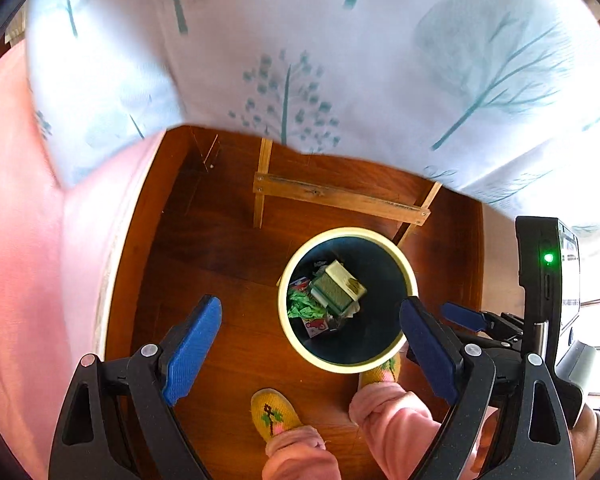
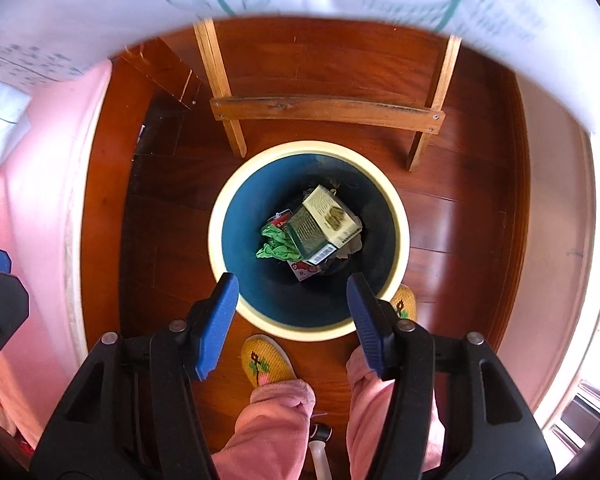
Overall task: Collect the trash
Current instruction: 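Raise both tools back up over the table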
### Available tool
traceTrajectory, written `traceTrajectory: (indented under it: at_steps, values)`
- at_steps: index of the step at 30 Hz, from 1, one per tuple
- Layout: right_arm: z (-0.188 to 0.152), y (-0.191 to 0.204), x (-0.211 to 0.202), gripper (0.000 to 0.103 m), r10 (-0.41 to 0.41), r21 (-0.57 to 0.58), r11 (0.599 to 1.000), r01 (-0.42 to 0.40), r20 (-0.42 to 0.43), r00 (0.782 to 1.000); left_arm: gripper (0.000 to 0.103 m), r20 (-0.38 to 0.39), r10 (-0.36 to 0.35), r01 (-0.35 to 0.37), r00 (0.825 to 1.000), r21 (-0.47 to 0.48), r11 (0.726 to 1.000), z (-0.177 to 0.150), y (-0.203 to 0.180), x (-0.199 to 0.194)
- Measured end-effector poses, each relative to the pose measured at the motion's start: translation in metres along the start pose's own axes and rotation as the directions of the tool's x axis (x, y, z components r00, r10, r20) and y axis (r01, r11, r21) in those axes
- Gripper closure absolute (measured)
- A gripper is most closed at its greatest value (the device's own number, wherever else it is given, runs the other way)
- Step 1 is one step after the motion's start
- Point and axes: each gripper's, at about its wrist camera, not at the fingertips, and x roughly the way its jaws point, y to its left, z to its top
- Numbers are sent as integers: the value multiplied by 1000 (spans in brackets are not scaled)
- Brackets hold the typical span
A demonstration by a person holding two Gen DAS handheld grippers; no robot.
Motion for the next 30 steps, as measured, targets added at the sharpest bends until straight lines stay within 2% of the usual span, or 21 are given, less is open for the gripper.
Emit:
traceTrajectory:
  at_steps: [6, 12, 20, 25, 30]
  values:
    - [-11, 5, -58, 50, -7, -4, 1000, 7, 20, 1000, 11, 31, 8, -9, 999, 22, 1000, 13, -13, -60]
    - [-26, 9, -137, 50, -2, -13, 1000, 3, 57, 998, 11, 91, 5, -8, 996, 38, 999, 27, -22, -130]
    - [-36, 11, -247, 50, 16, 11, 1000, -18, 143, 990, 11, 206, -6, -15, 978, 100, 995, 55, -44, -230]
    - [-34, 9, -309, 50, 28, 50, 998, -41, 236, 971, 11, 278, -28, -16, 960, 155, 988, 71, -63, -285]
    - [-21, 6, -365, 50, 24, 82, 995, -54, 335, 942, 11, 323, -45, -25, 945, 210, 977, 88, -85, -324]
